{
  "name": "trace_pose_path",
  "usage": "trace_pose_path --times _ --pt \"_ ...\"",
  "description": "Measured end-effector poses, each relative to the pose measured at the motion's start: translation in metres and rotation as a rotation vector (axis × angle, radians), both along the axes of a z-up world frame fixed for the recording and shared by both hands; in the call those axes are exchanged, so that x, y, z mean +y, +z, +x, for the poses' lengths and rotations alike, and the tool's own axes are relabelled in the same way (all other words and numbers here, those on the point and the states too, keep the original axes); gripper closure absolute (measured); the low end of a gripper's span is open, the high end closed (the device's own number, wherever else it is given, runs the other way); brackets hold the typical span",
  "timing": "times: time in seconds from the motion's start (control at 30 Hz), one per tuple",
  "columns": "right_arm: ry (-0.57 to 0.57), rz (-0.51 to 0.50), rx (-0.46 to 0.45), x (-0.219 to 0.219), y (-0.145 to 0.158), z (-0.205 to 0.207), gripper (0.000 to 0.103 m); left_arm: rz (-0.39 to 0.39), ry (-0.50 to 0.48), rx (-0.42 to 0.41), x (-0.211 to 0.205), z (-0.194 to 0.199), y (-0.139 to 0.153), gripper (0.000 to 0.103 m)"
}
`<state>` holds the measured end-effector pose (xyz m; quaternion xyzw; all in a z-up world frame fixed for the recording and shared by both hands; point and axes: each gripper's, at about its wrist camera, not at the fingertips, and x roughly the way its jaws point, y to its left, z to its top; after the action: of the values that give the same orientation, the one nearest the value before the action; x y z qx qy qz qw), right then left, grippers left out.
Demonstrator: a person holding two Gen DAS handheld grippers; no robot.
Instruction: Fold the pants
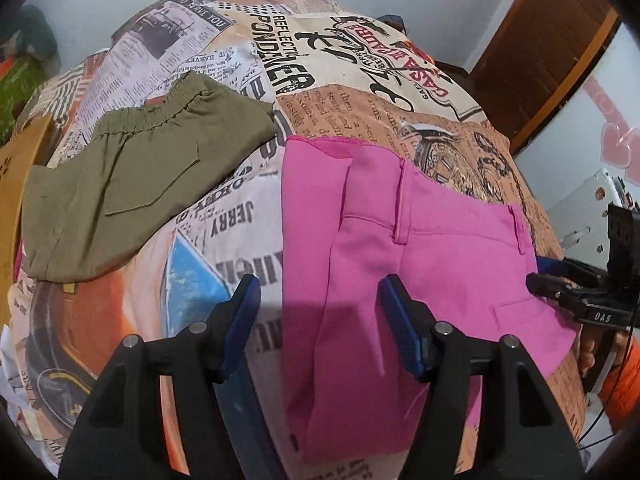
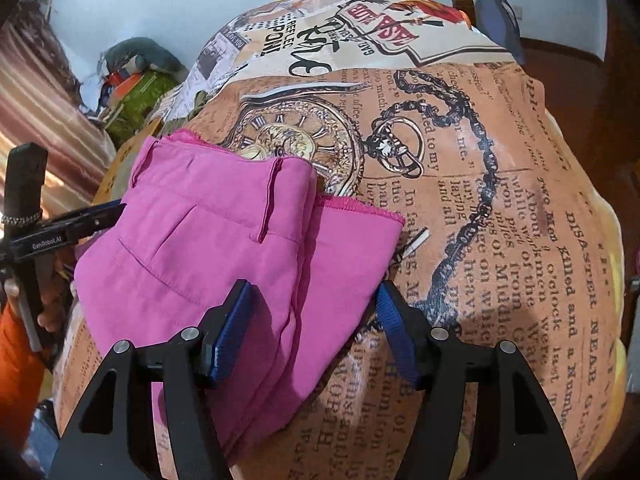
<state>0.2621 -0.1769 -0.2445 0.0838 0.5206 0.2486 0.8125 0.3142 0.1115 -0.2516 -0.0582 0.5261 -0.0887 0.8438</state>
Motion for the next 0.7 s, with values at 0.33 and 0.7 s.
trace_pose_path --times 0.33,0.7 --pt "0.027 0.024 0.000 0.013 0.003 0.010 0.069 -0.080 -0.014 0.027 -0.006 0.005 0.000 0.071" --pt "0.044 -0.068 -0.142 0.024 0.046 0.006 0.090 0.044 -0.025 -0.081 -0.018 -0.015 0.035 0.096"
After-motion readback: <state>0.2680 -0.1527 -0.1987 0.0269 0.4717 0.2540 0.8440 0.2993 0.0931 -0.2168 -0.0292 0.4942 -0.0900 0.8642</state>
